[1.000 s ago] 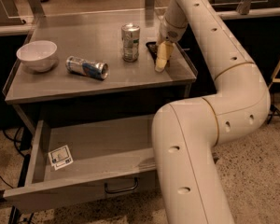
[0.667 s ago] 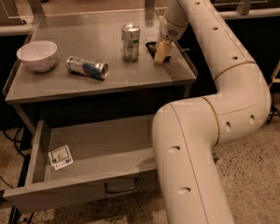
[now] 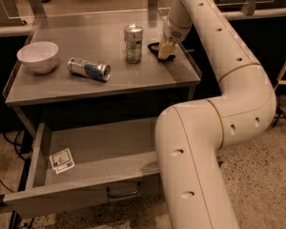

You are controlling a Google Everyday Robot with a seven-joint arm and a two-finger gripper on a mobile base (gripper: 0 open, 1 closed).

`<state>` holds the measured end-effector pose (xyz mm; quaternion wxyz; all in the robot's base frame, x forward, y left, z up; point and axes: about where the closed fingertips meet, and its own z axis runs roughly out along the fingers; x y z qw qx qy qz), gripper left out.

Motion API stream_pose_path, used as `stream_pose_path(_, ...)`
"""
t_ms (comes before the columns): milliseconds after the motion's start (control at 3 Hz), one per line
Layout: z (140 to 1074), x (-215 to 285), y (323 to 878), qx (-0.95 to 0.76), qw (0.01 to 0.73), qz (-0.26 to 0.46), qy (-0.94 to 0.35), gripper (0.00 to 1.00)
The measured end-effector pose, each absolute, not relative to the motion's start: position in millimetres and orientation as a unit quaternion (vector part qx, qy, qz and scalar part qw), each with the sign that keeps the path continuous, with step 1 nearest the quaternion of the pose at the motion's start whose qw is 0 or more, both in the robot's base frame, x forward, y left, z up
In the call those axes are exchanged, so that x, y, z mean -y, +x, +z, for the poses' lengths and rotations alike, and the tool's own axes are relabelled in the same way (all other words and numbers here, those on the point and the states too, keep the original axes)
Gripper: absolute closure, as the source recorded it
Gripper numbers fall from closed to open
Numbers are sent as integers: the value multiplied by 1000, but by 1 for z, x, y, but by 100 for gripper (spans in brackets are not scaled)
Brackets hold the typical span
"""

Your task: Place rxbar chocolate into top drawer

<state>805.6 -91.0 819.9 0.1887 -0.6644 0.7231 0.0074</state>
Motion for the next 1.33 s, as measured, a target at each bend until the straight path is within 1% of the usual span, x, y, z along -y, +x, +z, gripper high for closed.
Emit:
stream_pose_path(667,831,96,803,-728,194,6,-657,100)
stream_pose_path(1000,844,106,802,-746,216,15,-630,100)
stream_pose_path(1333,888,134,791,-764,255,10,-592,100)
